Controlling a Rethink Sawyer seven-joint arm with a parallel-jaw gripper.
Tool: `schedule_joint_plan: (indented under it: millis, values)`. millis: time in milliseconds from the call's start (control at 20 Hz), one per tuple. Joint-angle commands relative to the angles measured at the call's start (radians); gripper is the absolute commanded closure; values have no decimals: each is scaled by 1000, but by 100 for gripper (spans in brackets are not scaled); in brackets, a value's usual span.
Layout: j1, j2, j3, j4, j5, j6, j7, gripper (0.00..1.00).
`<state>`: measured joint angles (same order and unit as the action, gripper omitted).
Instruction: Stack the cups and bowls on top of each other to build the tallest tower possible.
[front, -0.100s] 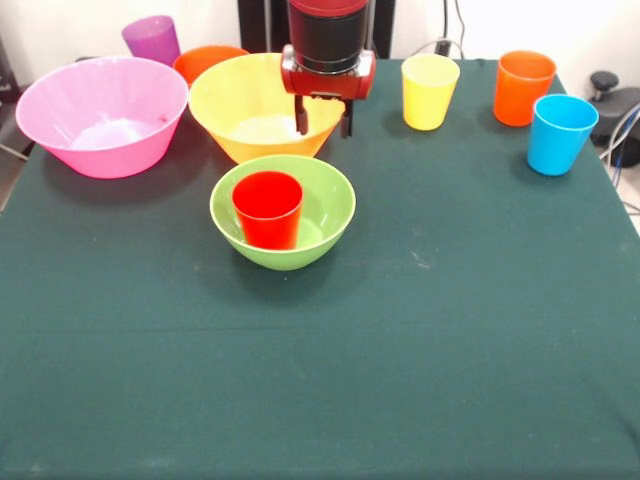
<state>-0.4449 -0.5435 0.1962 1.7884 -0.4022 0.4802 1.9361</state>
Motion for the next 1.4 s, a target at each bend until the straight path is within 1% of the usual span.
schedule_joint_plan:
  millis: [50, 1100, 1200, 1300, 1350, 1400]
  values:
    - [13, 13, 24, -35, -45, -68, 28, 0]
    - [16, 31, 24, -54, -42, -60, 20, 0]
    - [17, 31, 21, -48, -48, -90, 32, 0]
    - [19, 33, 16, -46, -48, -100, 41, 0]
    - [15, 35, 21, -47, -47, -96, 32, 100]
    - [12, 35, 25, -47, -43, -84, 26, 100]
